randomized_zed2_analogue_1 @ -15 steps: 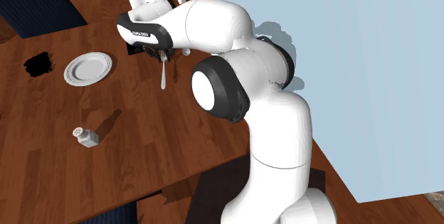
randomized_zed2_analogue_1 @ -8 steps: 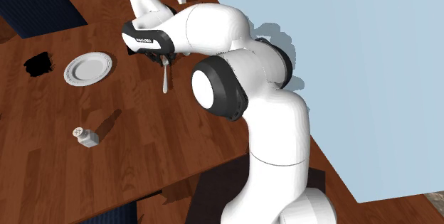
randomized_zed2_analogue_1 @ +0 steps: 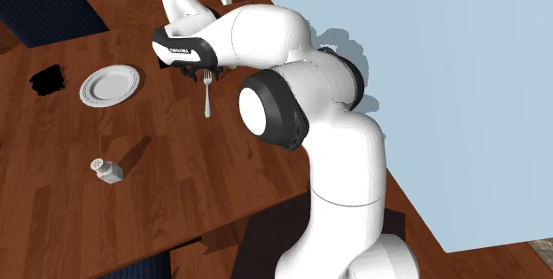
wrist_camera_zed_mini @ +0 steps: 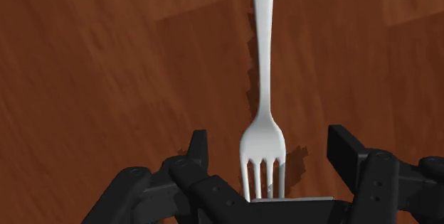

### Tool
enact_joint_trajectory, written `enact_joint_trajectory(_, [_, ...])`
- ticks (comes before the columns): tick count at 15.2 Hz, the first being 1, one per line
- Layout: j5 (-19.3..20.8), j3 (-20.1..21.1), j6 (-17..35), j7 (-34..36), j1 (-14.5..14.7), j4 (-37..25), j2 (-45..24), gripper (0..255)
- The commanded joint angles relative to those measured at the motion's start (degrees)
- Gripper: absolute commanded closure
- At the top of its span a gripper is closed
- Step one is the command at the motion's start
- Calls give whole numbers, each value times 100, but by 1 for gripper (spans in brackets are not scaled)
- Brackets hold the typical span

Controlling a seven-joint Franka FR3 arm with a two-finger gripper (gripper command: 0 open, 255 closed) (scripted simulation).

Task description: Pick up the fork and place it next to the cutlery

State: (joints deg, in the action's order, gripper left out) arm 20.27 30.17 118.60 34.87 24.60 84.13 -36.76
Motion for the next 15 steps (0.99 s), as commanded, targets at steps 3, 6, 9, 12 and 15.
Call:
enact_joint_trajectory(3, [0, 0, 0, 0, 0, 0, 0, 0])
enact_joint_trajectory(6, [-91, 62, -279, -55, -26, -127, 167, 0])
enact_joint_trajectory(9, [-165, 110, -541, -102, -39, -276, 296, 0])
enact_joint_trajectory(12, [-166, 110, -541, -102, -39, -275, 296, 0])
enact_joint_trajectory(15, [-166, 110, -541, -102, -39, -276, 296, 0])
